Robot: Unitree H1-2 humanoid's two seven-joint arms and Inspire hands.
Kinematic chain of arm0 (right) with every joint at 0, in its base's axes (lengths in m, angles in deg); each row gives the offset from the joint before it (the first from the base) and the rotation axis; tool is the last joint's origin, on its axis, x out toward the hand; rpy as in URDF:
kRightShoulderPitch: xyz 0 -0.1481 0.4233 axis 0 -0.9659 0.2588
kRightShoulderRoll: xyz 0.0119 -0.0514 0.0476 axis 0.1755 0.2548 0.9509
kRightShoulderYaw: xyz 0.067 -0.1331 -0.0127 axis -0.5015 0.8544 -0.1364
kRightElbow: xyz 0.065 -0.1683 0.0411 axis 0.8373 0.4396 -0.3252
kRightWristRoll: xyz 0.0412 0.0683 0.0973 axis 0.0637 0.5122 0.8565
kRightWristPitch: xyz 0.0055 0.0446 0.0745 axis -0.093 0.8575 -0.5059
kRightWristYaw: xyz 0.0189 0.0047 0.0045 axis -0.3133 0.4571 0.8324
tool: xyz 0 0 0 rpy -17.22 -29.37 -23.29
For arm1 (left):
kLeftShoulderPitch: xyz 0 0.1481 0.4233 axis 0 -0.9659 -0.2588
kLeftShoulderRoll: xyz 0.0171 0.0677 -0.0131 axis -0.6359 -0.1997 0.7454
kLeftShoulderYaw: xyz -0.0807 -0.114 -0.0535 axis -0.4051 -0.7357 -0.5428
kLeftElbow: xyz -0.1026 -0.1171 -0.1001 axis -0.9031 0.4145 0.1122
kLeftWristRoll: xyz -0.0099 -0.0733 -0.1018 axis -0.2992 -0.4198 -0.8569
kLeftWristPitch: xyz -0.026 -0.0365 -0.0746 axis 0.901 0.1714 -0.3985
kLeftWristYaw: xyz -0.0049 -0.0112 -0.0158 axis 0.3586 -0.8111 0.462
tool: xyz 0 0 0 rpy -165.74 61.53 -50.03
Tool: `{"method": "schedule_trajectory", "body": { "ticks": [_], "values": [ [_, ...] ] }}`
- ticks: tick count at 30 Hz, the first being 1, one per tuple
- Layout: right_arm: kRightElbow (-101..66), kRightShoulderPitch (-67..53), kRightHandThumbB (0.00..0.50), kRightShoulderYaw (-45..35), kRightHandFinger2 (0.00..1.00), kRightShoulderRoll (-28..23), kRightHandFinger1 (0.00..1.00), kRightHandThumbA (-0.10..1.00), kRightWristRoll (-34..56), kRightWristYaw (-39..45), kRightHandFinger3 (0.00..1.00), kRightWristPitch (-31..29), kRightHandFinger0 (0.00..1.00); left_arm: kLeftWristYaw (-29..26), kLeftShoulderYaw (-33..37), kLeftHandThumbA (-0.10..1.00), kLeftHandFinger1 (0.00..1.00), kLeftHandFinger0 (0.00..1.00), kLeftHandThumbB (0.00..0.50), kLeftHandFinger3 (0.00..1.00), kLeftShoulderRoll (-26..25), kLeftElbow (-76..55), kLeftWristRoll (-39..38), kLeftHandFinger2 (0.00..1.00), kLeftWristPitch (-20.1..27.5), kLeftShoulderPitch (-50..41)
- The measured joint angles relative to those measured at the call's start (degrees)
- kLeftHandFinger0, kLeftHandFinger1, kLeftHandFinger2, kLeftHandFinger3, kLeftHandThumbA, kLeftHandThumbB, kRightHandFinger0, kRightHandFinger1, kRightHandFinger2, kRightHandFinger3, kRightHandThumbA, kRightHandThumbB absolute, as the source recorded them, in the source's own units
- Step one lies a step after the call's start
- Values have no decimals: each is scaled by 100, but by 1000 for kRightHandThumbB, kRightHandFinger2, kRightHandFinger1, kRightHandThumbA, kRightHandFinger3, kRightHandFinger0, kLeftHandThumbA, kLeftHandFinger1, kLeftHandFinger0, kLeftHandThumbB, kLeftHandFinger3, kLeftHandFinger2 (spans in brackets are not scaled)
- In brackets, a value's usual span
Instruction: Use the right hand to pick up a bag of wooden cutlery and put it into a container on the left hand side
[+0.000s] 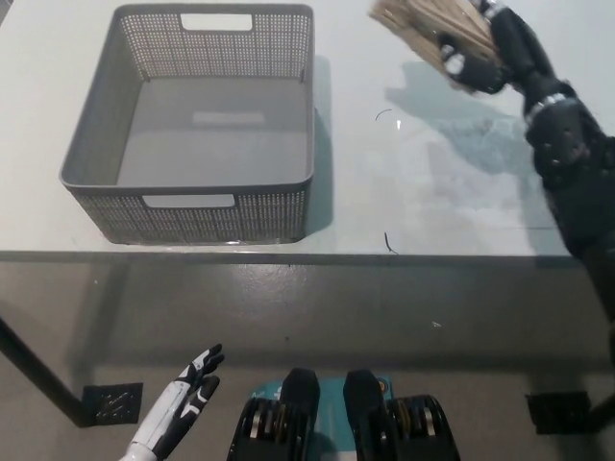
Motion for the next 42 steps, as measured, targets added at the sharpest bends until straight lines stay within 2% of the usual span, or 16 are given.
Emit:
{"method": "schedule_trajectory", "body": {
  "ticks": [6,8,9,10,12,13,17,25,29,33,35,36,37,38,39,42],
  "values": [
    [-45,160,172,53,743,373,345,-100,52,8,669,20,0,3,0,1000,1000,1000,450,1000,-5,2,24,1000,0,-7],
    [-29,248,144,80,747,531,360,-100,62,7,630,17,0,4,0,1000,1000,1000,447,1000,-7,6,35,1000,0,-10],
    [-20,286,174,90,755,617,365,-100,66,6,639,16,0,4,4,1000,1000,1000,447,1000,-7,10,40,1000,0,-10],
    [-19,317,234,94,846,683,471,-100,70,6,723,16,79,4,10,1000,1000,1000,443,1000,-9,18,45,1000,0,-11],
    [-19,417,212,138,621,891,279,-100,73,6,628,17,1,4,38,1000,1000,1000,446,1000,-8,47,64,1000,0,-12],
    [-15,472,199,205,618,1012,239,-100,63,-14,670,17,0,4,54,1000,1000,1000,438,1000,-7,65,80,1000,0,-12],
    [16,656,172,416,735,1402,314,-100,-7,-133,820,15,0,1,92,1000,1000,1000,443,1000,-7,128,145,1000,0,-15],
    [523,835,181,694,713,1954,321,-100,-77,-360,786,-216,0,2,124,1000,1000,1000,456,1000,-4,150,213,1000,1,-57],
    [674,825,163,753,808,1999,425,-100,-78,-427,842,-275,24,2,160,1000,1000,1000,444,1000,-3,150,226,1000,1,-89],
    [691,823,193,794,806,1999,488,-100,-83,-490,783,-274,84,2,217,1000,1000,1000,446,1000,-3,150,239,1000,1,-94],
    [691,817,204,815,651,1998,425,-40,-86,-504,637,-260,83,2,238,1000,1000,1000,443,1000,-3,149,247,1000,1,-94],
    [691,814,282,825,932,1997,675,210,-87,-511,916,-242,338,2,250,1000,1000,1000,436,1000,-4,146,251,1000,2,-94],
    [691,810,324,847,1000,1993,910,399,-97,-516,1000,-203,604,2,270,1000,1000,1000,428,1000,-7,143,260,1000,2,-94],
    [691,808,383,863,1000,1990,1000,571,-102,-516,1000,-175,861,2,283,1000,1000,1000,427,1000,-12,141,267,1000,2,-94],
    [690,804,410,892,1000,1983,1000,647,-109,-511,1000,-128,1000,2,298,1000,1000,1000,428,1000,-18,139,279,1000,2,-94],
    [644,798,469,944,1000,1922,1000,820,-108,-401,1000,19,1000,1,345,1000,1000,1000,424,1000,-63,138,325,1000,2,-93]
  ]
}}
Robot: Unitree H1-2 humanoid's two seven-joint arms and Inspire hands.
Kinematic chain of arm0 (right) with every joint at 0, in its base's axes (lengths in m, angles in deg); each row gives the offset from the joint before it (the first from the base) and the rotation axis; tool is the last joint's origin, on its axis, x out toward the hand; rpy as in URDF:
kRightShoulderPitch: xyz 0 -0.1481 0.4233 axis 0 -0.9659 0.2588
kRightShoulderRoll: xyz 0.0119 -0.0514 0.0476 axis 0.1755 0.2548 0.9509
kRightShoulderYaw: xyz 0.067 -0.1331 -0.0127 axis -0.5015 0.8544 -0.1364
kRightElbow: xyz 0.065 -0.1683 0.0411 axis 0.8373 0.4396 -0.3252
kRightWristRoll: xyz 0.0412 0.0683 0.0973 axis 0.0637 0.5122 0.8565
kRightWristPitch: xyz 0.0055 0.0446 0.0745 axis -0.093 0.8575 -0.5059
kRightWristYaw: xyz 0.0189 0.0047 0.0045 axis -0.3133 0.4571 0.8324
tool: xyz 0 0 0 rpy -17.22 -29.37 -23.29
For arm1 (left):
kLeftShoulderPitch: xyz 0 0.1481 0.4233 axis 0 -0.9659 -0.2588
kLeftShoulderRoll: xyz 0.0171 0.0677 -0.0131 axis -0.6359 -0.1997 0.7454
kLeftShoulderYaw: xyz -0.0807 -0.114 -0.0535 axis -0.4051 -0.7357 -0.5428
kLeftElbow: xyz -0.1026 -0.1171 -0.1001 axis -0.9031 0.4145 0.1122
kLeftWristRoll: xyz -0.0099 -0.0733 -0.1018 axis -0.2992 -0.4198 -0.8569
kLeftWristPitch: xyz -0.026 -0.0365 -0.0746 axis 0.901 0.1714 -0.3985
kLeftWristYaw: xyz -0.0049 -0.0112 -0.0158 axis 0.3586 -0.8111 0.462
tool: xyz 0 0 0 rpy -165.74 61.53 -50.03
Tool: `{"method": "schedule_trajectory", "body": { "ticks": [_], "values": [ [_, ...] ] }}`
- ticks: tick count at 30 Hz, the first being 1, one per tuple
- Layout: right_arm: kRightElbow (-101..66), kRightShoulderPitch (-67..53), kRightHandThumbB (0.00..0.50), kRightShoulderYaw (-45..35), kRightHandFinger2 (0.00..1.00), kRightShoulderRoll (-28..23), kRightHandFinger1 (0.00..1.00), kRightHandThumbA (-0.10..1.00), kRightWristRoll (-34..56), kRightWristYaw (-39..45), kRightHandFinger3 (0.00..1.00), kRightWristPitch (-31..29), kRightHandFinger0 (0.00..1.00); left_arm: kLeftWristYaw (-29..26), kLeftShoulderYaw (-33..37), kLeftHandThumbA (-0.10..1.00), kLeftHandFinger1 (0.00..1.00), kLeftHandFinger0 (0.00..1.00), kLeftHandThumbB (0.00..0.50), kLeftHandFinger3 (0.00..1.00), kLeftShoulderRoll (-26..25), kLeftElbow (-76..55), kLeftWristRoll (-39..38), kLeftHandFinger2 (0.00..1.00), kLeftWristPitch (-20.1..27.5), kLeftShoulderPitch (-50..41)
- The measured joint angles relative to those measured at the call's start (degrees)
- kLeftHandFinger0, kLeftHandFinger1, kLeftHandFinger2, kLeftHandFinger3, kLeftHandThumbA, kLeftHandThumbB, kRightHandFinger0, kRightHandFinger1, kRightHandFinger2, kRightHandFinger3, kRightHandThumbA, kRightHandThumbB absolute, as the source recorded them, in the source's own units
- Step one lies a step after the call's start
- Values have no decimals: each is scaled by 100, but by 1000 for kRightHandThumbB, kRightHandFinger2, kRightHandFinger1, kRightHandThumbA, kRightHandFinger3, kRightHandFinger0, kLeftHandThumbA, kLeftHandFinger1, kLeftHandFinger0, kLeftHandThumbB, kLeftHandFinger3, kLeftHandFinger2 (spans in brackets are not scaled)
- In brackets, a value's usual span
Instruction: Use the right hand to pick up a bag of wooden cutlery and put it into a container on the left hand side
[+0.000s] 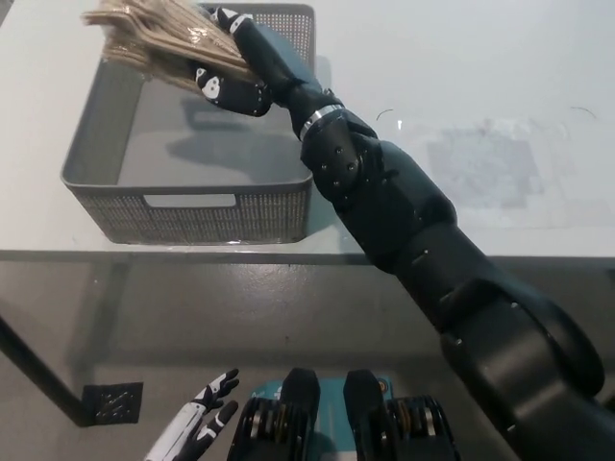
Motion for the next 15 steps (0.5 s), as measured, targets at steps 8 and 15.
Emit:
{"method": "schedule_trajectory", "body": {
  "ticks": [8,15],
  "values": [
    [-256,-110,465,115,1000,-319,1000,930,0,240,1000,251,1000,1,31,1000,1000,1000,427,1000,-40,0,22,1000,0,9],
    [-523,-270,409,95,1000,-412,1000,862,27,238,1000,270,1000,0,54,1000,1000,1000,420,1000,-41,0,71,1000,1,29]
  ]
}}
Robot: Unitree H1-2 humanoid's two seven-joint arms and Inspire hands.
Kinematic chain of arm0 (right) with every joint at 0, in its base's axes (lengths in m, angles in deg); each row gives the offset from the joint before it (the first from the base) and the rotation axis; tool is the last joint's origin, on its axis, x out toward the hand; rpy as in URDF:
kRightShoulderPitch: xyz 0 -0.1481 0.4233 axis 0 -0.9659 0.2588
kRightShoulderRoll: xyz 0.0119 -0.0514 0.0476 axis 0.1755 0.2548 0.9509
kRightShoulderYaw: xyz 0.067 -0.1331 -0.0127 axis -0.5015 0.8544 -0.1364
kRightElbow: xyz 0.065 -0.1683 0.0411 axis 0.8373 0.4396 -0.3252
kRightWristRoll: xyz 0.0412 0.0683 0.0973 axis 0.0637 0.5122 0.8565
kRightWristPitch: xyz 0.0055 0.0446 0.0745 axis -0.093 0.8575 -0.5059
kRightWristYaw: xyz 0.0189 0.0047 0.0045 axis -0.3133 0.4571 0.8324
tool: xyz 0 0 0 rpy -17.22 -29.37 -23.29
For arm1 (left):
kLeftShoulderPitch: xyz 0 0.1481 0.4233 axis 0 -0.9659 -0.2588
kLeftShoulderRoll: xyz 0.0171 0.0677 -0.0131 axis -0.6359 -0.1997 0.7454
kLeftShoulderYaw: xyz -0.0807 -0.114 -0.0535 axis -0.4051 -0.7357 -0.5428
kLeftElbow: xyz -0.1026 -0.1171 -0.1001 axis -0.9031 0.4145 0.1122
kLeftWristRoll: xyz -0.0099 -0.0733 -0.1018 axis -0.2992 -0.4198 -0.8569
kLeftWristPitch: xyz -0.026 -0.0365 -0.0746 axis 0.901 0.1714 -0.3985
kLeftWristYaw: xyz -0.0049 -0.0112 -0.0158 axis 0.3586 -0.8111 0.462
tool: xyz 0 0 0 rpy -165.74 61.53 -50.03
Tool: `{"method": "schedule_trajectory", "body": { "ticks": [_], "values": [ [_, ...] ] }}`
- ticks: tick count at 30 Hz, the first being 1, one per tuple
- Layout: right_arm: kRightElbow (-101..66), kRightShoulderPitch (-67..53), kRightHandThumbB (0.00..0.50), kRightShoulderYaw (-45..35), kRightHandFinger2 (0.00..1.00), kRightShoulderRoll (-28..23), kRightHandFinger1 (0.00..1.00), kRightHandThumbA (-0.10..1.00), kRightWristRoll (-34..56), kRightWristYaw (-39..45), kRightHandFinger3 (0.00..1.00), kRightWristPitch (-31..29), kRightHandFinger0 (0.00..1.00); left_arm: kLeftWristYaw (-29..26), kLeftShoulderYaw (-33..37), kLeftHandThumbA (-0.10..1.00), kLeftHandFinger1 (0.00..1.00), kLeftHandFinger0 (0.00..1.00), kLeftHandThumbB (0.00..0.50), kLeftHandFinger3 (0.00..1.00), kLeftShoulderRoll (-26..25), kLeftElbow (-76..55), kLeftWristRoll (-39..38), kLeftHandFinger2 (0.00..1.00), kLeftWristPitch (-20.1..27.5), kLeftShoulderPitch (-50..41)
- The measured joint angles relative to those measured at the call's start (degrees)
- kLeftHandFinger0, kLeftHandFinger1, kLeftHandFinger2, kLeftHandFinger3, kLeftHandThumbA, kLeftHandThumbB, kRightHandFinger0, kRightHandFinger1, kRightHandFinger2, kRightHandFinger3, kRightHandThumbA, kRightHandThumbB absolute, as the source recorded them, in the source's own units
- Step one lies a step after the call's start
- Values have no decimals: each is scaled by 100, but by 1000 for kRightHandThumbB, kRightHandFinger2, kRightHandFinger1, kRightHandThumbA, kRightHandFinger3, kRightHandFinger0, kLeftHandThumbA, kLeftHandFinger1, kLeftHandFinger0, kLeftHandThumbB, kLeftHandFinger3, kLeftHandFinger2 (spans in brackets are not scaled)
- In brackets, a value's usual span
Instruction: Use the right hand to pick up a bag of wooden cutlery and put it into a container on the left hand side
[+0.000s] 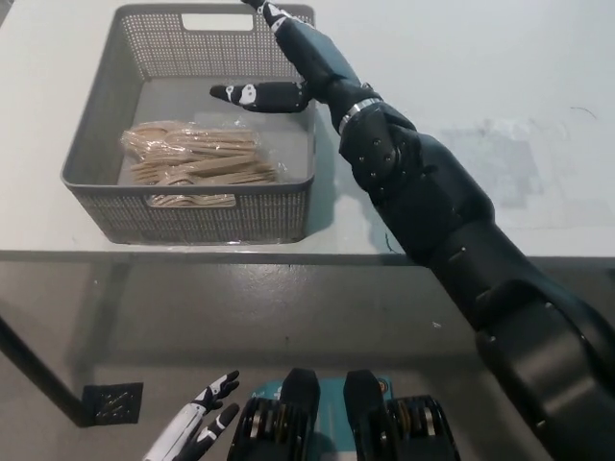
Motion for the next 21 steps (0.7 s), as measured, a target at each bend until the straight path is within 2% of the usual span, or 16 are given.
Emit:
{"method": "schedule_trajectory", "body": {
  "ticks": [4,6,13,15,18,21],
  "values": [
    [-398,-57,401,-110,1000,-41,1000,871,26,0,1000,30,1000,0,8,1000,1000,1000,419,1000,-1,0,16,1000,0,7],
    [-700,-110,384,-190,1000,-126,1000,821,44,6,1000,48,1000,0,22,1000,1000,1000,426,1000,-3,0,19,1000,0,20],
    [-2270,-653,395,-511,1000,-565,1000,927,165,158,1000,229,1000,1,22,1000,1000,1000,430,1000,-10,1,36,1000,-2,23],
    [-2765,-972,383,-579,1000,-750,1000,943,183,223,1000,299,1000,0,22,1000,1000,1000,422,1000,-10,1,37,1000,-3,21],
    [-3364,-1411,377,-674,1000,-966,1000,909,213,305,1000,419,1000,1,21,1000,1000,1000,419,1000,-10,1,39,1000,-4,14],
    [-3988,-1936,343,-878,1000,-1153,1000,864,281,379,1000,550,1000,1,19,1000,1000,1000,430,1000,-10,1,39,1000,-5,15]
  ]
}}
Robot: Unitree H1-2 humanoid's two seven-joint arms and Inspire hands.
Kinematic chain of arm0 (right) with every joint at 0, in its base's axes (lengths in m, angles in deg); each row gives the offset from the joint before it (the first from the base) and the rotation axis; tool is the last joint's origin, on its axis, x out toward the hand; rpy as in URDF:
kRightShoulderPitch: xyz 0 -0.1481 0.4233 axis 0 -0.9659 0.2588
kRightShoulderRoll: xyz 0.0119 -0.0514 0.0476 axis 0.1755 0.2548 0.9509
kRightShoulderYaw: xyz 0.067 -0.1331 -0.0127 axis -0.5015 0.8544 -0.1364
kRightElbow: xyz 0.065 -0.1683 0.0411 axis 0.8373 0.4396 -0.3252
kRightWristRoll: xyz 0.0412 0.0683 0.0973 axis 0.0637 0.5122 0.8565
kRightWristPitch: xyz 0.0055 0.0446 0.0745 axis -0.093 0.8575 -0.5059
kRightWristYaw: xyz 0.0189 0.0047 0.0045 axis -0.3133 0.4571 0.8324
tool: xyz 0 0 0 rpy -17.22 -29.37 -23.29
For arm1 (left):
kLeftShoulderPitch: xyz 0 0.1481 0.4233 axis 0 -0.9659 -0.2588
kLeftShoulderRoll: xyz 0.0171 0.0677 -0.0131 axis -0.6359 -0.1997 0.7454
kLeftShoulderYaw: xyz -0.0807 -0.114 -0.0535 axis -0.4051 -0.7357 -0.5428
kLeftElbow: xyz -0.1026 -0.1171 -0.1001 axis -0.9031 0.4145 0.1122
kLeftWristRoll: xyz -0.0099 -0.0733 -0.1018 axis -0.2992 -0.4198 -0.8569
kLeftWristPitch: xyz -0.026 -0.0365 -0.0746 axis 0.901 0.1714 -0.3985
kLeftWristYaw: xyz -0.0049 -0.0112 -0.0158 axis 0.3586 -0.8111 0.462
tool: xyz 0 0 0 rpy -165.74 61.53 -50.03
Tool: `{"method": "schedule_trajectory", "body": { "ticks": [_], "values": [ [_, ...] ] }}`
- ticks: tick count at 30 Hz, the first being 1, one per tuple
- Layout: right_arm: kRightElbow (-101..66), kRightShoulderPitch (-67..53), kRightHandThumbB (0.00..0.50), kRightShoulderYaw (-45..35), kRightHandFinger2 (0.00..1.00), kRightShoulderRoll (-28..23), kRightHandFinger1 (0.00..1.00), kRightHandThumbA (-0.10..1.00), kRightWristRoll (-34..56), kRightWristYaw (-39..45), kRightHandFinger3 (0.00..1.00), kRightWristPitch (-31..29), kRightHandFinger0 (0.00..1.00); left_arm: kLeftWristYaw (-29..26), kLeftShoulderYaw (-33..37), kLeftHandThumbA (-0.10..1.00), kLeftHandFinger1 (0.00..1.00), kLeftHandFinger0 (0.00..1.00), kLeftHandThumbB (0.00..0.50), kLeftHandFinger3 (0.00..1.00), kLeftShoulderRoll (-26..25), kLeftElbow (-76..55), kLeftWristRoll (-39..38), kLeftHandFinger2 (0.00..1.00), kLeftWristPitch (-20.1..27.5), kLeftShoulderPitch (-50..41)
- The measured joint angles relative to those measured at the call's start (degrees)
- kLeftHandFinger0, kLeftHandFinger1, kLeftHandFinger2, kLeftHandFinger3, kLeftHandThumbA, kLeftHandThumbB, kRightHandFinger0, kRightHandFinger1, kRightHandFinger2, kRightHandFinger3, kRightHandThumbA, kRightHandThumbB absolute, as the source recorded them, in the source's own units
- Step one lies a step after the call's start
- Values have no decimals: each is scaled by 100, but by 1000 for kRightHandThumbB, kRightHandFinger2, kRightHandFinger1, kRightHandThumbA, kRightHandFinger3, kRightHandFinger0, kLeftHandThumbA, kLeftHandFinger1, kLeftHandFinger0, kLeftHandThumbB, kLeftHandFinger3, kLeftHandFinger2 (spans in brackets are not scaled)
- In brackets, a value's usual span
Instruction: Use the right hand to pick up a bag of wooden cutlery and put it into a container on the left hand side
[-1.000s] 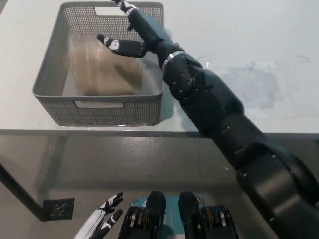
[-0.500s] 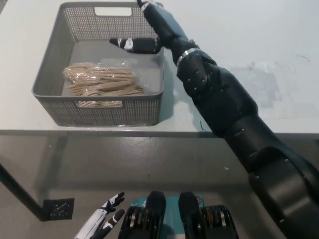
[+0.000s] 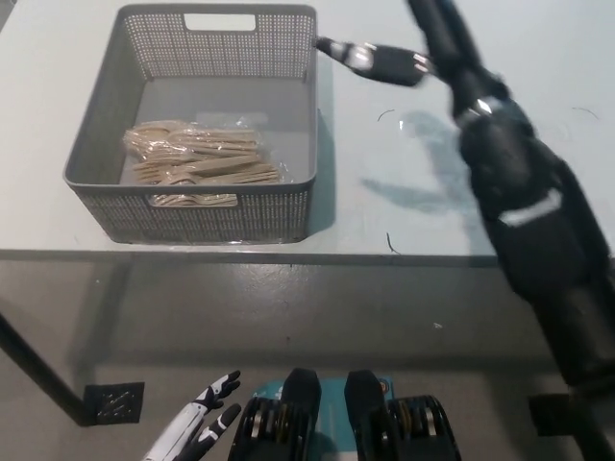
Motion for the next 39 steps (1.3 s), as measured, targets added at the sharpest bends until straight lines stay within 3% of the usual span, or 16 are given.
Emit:
{"method": "schedule_trajectory", "body": {
  "ticks": [4,7,11,13,19,20,23,30,33,36,39],
  "values": [
    [-850,-631,368,-331,1000,-171,1000,846,223,85,1000,124,1000,0,-2,1000,1000,1000,428,1000,0,0,0,1000,0,8],
    [-1438,-1121,335,-512,1000,-259,1000,809,411,127,1000,170,1000,1,-4,1000,1000,1000,429,1000,0,-1,0,1000,0,8],
    [-2394,-2051,357,-713,1000,-352,1000,858,764,193,1000,160,1000,2,-13,1000,1000,1000,422,1000,0,-3,-1,1000,0,9],
    [-2807,-2564,375,-774,1000,-361,1000,967,977,224,1000,126,1000,1,-24,1000,1000,1000,413,1000,-2,-14,-1,1000,1,7],
    [-3140,-3938,307,-799,1000,-178,1000,1000,1609,286,1000,-185,1000,1,-83,1000,1000,1000,421,1000,-4,-31,-48,1000,6,45],
    [-3109,-4160,229,-800,1000,-91,1000,995,1722,294,1000,-263,1000,0,-102,1000,1000,1000,416,1000,-4,-31,-75,1000,6,43],
    [-2749,-4735,285,-780,1000,200,1000,1000,2052,344,1000,-486,1000,5,-145,1000,1000,1000,403,1000,-4,-32,-171,1000,7,10],
    [-1441,-5377,288,-588,1000,496,1000,1000,2539,621,1000,-1000,1000,19,-195,1000,1000,1000,411,1000,-3,-23,-356,1000,7,17],
    [-999,-5458,317,-566,1000,551,1000,1000,2708,738,1000,-1221,1000,22,-209,1000,1000,1000,408,1000,0,-2,-404,1000,7,27],
    [-759,-5526,297,-566,1000,598,1000,1000,2806,802,1000,-1319,1000,23,-254,1000,1000,1000,387,1000,0,8,-459,1000,7,27],
    [-543,-5529,327,-570,1000,597,1000,1000,2875,854,1000,-1430,1000,24,-325,1000,1000,1000,400,1000,1,12,-513,1000,7,37]
  ]
}}
